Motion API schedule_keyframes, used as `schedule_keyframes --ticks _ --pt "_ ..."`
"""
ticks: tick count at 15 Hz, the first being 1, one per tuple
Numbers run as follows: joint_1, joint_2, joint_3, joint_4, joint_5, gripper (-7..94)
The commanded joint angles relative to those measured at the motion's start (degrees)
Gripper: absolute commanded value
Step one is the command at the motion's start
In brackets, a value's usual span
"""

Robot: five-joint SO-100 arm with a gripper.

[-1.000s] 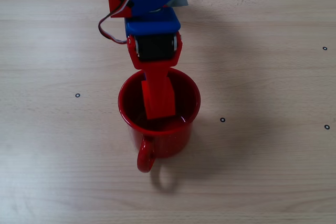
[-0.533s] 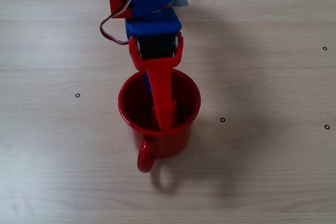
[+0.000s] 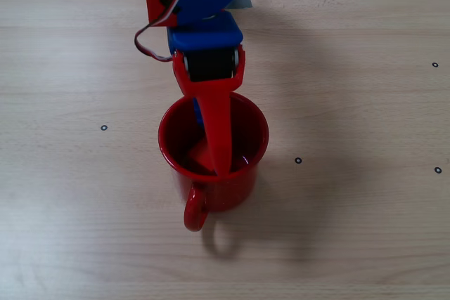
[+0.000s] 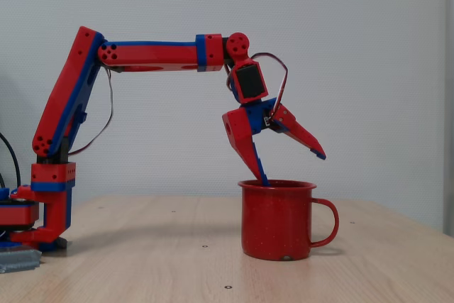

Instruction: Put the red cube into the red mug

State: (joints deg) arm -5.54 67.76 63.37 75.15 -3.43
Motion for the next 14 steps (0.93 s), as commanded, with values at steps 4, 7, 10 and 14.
schedule_keyframes --ticks 4,7,10,14 --pt "-0.5 13.4 -2.5 1.1 1.1 0" --pt "-0.7 23.9 -0.3 3.1 2.1 0" --pt "-0.5 44.6 14.3 1.2 0.8 0" --pt "2.6 70.9 38.7 1.1 1.4 0"
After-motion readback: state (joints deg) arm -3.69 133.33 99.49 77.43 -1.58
